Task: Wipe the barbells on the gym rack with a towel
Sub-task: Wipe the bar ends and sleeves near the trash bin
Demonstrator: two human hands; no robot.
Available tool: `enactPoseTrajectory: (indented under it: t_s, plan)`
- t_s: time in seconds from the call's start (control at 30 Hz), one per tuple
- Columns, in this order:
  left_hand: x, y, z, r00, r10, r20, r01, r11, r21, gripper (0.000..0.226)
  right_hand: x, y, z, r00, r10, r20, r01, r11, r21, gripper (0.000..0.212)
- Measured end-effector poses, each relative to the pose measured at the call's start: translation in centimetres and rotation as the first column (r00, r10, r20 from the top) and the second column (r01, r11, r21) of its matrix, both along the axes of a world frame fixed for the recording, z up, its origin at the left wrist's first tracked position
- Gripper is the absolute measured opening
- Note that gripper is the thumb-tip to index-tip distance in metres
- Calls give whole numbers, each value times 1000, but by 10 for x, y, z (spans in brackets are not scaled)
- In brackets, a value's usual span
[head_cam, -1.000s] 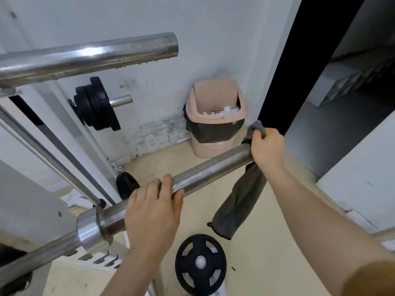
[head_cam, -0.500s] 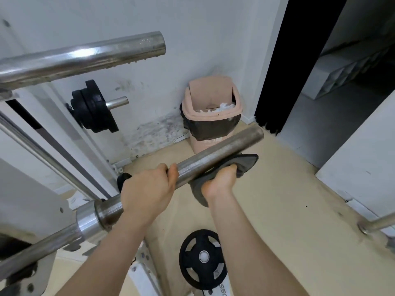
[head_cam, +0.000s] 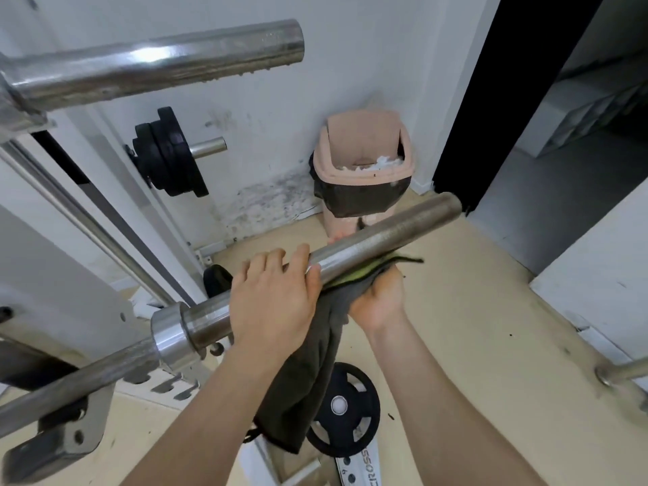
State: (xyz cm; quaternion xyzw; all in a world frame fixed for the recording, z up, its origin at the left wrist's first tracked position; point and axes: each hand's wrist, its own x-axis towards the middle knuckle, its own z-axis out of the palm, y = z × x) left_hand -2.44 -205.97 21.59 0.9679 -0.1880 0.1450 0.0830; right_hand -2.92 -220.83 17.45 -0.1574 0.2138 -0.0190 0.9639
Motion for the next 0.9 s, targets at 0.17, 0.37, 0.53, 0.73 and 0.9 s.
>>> enactPoseTrajectory:
  t_s: [0.17,0.37,0.53,0.73,0.9]
  plan:
    - [8,1,2,996,-65,-62,67,997,28,41,-41,36,7,980,142,-141,-171,960,-223,42]
    - [-57,4,18,873,-400,-279,134,747,-652,40,-77,36,51,982,95,-163,-180,726,-664,22]
    - [-69,1,26,770,-442,-461,-285,408,-867,22,-90,30,87,997,33,-66,-74,515,-854,17]
    - [-22,10,99,818,-392,-420,-452,14,-892,25,-112,-18,144,971,93,221,98,684,-723,26]
    - [32,10,114,660,-467,-588,-663,5,-748,21,-75,-43,191,918,-184,351,393,543,-742,35]
